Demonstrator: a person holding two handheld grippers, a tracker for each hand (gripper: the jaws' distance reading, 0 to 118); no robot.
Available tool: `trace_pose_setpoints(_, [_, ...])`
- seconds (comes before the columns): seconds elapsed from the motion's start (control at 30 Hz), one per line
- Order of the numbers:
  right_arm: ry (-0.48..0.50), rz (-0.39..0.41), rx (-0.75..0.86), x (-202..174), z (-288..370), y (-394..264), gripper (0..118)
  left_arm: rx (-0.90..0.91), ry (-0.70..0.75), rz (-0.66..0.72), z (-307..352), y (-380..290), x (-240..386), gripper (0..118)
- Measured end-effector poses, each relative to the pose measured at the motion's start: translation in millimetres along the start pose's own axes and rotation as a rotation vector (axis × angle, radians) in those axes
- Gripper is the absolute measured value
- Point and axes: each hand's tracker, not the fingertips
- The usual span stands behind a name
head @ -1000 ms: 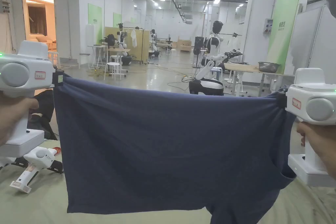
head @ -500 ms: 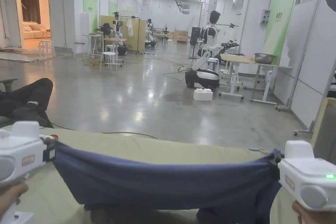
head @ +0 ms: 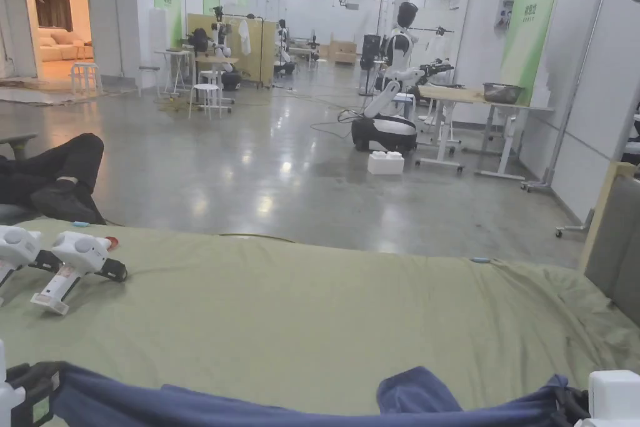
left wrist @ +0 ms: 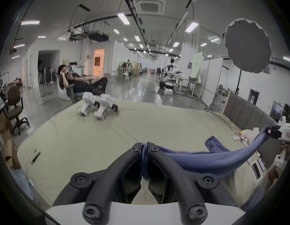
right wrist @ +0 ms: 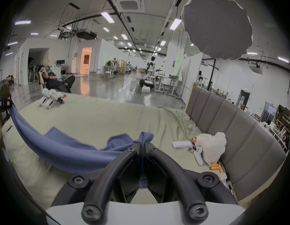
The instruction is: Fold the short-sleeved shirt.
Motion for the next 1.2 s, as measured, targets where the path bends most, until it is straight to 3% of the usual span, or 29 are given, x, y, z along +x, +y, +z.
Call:
trace_pose_setpoints(0.33, [0.029,0.044,-0.246,-26,19,-94,4,-0.319,0.045,-0.011,-1,-100,-13,3])
trace_pose_setpoints(0.53, [0.039,0.026,-0.397,-36,-4,-151,4,-0.522,0.055,-0.068,-28,-138,-5,3])
trace_pose_setpoints(0.73, [0.014,-0.019,-0.452,-34,-12,-172,7,-0.55,0.094,-0.07,-39,-146,-1,4])
trace_pose_setpoints(0.77, [0.008,-0.025,-0.45,-34,-12,-170,11,-0.542,0.1,-0.065,-38,-145,0,6])
trace_pose_setpoints(0.8, [-0.005,-0.032,-0.438,-33,-10,-167,23,-0.529,0.101,-0.06,-38,-141,1,14])
trace_pose_setpoints(0.87, [-0.025,-0.034,-0.39,-34,-6,-156,71,-0.474,0.104,-0.073,-35,-133,7,41])
trace_pose_setpoints(0.9, [-0.022,-0.044,-0.345,-35,-5,-147,85,-0.439,0.095,-0.079,-34,-126,12,53])
trace_pose_setpoints(0.93, [-0.017,-0.052,-0.296,-37,-4,-136,92,-0.398,0.083,-0.085,-33,-119,18,63])
trace_pose_setpoints(1.2, [0.012,-0.117,0.046,-76,-6,-55,92,-0.029,0.026,-0.141,-33,-60,79,65])
